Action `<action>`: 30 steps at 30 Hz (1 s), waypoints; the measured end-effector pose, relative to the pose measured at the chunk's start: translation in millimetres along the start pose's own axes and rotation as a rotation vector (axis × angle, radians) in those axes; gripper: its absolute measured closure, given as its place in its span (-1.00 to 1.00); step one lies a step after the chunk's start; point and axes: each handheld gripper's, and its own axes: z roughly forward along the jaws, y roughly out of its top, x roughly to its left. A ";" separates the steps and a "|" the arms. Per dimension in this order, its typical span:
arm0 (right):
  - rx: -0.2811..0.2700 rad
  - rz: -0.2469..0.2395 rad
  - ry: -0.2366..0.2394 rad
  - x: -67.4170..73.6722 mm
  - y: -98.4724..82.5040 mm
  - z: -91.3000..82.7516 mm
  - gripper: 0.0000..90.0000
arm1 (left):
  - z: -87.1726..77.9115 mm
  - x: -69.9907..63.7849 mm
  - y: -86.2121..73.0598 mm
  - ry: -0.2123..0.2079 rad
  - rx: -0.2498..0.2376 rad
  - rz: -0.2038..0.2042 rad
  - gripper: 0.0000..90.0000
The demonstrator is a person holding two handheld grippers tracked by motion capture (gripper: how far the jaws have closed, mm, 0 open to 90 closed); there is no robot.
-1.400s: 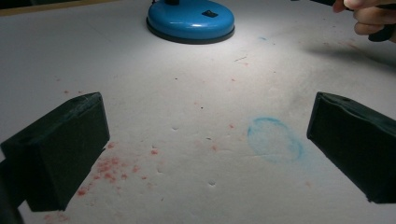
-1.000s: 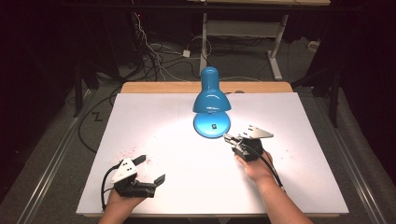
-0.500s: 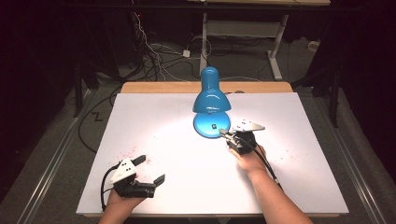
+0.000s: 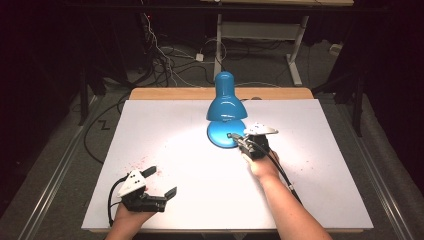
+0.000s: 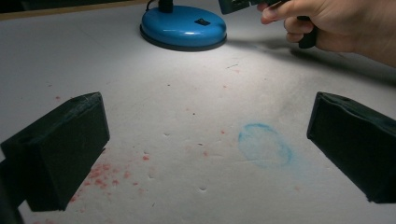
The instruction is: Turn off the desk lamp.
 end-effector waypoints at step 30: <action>0.019 0.031 -0.014 -7.8 4.4 28.8 1.00 | 0.0 -0.2 -0.1 -0.013 -0.010 0.000 -1.00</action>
